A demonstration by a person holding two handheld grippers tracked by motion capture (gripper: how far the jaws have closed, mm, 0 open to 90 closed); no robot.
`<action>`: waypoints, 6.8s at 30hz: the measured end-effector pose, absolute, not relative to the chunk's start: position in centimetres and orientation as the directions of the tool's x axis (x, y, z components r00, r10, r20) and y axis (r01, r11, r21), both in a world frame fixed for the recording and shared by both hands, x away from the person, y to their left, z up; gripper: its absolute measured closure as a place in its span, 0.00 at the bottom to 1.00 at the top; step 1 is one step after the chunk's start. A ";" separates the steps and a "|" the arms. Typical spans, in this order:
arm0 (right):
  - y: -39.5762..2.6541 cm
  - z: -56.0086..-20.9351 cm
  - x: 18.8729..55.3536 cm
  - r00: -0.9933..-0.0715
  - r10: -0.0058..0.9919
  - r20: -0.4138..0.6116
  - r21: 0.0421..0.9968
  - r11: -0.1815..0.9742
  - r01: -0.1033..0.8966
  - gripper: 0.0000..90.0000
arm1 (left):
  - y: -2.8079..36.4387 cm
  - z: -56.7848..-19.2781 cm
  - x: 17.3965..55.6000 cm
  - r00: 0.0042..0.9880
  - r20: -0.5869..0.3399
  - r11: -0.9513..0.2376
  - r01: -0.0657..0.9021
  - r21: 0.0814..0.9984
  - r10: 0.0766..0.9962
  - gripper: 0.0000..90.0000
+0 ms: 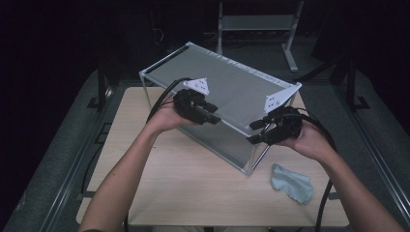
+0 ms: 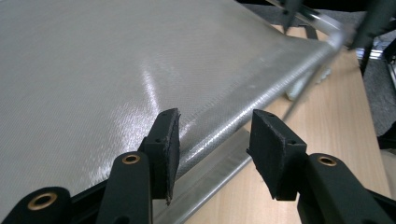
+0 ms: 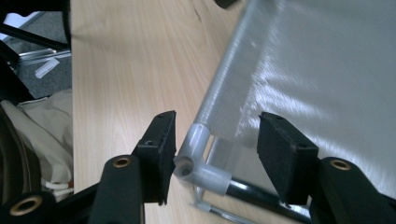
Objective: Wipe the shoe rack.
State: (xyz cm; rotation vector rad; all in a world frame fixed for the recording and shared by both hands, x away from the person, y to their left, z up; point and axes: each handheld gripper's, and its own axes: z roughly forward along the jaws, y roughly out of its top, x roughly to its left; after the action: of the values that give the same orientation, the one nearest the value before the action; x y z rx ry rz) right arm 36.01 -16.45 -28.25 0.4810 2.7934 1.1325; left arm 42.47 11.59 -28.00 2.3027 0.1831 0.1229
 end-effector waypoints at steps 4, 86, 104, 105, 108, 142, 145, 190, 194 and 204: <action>-17.3 -28.2 36.1 -0.939 0.343 0.034 0.685 0.676 0.272 0.55 | 11.7 -27.9 42.3 0.988 0.030 -0.672 0.078 0.737 0.148 0.59; -20.1 -28.0 38.3 -0.923 0.383 -0.037 0.690 0.678 0.254 0.66 | 15.6 -27.9 41.4 0.977 -0.026 -0.662 0.163 0.731 0.212 0.61; -20.1 -28.1 38.9 -0.927 0.373 -0.030 0.703 0.667 0.246 0.68 | 18.8 -27.8 41.1 0.959 -0.040 -0.642 0.219 0.735 0.281 0.61; -20.1 -28.1 39.0 -0.926 0.375 -0.028 0.704 0.665 0.248 0.68 | 18.9 -27.9 41.0 0.957 -0.048 -0.634 0.226 0.739 0.285 0.61; -20.0 -28.1 39.1 -0.926 0.376 -0.022 0.703 0.665 0.254 0.68 | 19.2 -28.0 40.9 0.956 -0.058 -0.620 0.232 0.749 0.288 0.61; -20.4 -27.9 38.4 -0.922 0.387 0.003 0.723 0.635 0.270 0.66 | 20.2 -27.4 39.3 0.960 -0.015 -0.630 0.195 0.752 0.279 0.61; -20.5 -27.6 38.0 -0.927 0.375 0.009 0.736 0.625 0.260 0.65 | 20.6 -27.1 38.8 0.960 -0.011 -0.619 0.189 0.762 0.279 0.61; -22.4 -30.9 34.3 -0.925 0.368 0.094 0.753 0.582 0.307 0.51 | 25.3 -28.7 33.9 0.949 0.010 -0.619 0.198 0.760 0.316 0.49; -22.8 -31.3 34.0 -0.922 0.377 0.093 0.755 0.577 0.312 0.50 | 25.7 -29.0 33.7 0.947 0.003 -0.612 0.205 0.764 0.321 0.48; -23.6 -32.3 33.6 -0.911 0.401 0.098 0.754 0.567 0.331 0.45 | 26.9 -29.9 33.0 0.940 -0.004 -0.605 0.223 0.765 0.342 0.43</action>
State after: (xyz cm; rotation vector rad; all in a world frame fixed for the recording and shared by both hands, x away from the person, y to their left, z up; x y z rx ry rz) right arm 33.57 -23.56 -32.32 0.6337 2.7056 1.2747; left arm 33.01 26.90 -29.85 2.2425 0.3976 0.1797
